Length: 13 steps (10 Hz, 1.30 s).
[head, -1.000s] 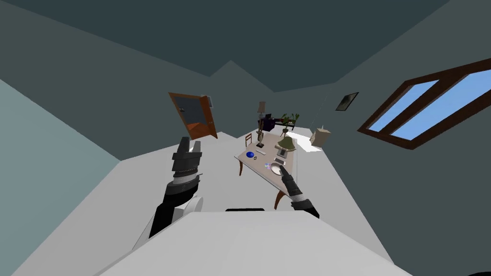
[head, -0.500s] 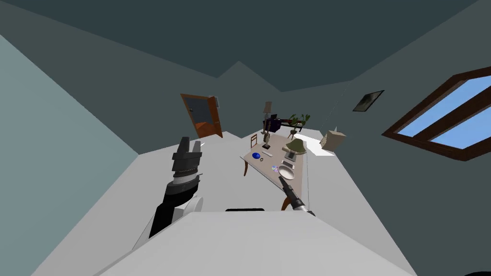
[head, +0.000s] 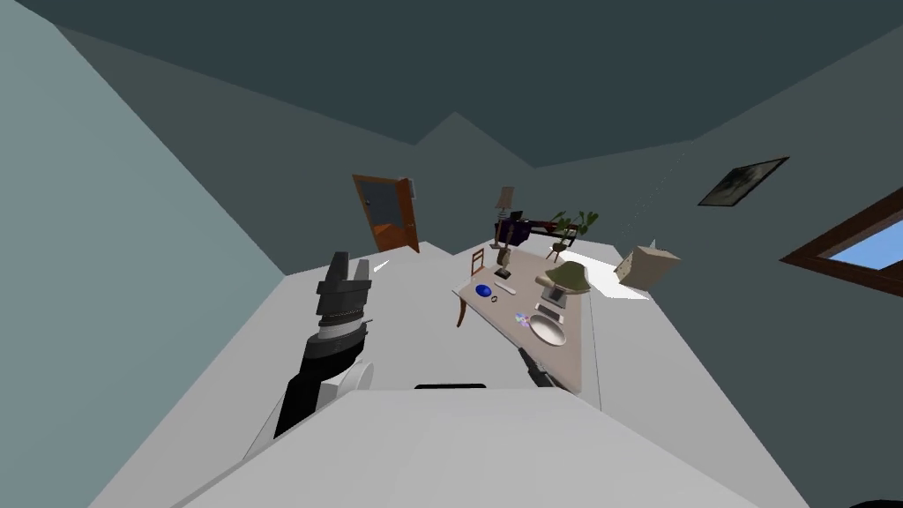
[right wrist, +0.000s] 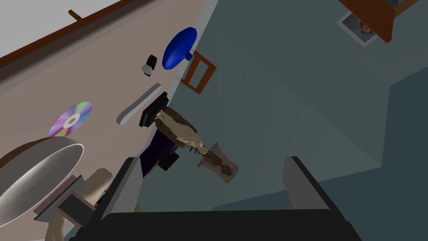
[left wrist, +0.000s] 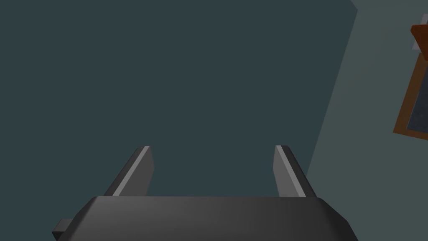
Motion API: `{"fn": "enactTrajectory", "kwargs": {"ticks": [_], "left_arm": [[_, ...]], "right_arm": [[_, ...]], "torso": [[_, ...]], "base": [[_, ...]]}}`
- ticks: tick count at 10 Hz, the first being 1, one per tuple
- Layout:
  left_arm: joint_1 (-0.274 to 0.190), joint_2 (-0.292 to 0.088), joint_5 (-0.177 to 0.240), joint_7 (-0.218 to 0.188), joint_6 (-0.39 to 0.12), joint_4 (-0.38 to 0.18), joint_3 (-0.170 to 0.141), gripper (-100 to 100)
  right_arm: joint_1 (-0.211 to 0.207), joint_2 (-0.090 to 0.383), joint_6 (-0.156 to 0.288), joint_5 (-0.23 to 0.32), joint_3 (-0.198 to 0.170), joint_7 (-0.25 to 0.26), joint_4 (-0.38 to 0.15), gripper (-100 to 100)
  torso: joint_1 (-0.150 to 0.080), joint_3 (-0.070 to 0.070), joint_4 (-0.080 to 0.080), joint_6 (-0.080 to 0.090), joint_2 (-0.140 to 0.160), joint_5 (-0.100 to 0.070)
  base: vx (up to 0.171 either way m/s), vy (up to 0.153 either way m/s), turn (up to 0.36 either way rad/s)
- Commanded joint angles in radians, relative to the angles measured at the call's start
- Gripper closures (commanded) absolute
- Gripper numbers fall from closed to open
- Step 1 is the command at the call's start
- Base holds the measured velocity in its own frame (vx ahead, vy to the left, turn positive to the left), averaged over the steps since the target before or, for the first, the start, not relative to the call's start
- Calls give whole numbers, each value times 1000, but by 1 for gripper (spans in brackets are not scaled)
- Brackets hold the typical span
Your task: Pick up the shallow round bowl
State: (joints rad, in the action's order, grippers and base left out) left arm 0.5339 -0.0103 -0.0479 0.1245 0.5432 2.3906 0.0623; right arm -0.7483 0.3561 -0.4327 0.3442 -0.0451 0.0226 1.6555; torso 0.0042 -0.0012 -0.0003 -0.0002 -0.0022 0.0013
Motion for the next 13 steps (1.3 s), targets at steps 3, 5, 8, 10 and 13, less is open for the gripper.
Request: {"fn": "enactTrajectory", "kwargs": {"ticks": [3,5,8,10,13], "left_arm": [[0,0,0,0,0,0,0,0],[0,0,0,0,0,0,0,0],[0,0,0,0,0,0,0,0],[0,0,0,0,0,0,0,0],[0,0,0,0,0,0,0,0]], "right_arm": [[-28,46,44,51,-3,29,-132,-100],[-28,46,44,51,-3,29,-161,-100],[-49,83,86,91,-7,50,-246,-100],[-59,100,108,111,-9,61,-320,-100],[-79,131,150,147,-12,83,-422,-100]], "torso": [[-1,0,0,0,-1,0],[-1,-2,-1,1,-3,0],[-2,0,0,1,1,0],[-1,-2,-1,0,-4,0],[-2,-1,0,1,-1,0]], "base": [[87,62,197],[73,40,37],[62,40,172],[136,45,195],[92,30,159]]}}
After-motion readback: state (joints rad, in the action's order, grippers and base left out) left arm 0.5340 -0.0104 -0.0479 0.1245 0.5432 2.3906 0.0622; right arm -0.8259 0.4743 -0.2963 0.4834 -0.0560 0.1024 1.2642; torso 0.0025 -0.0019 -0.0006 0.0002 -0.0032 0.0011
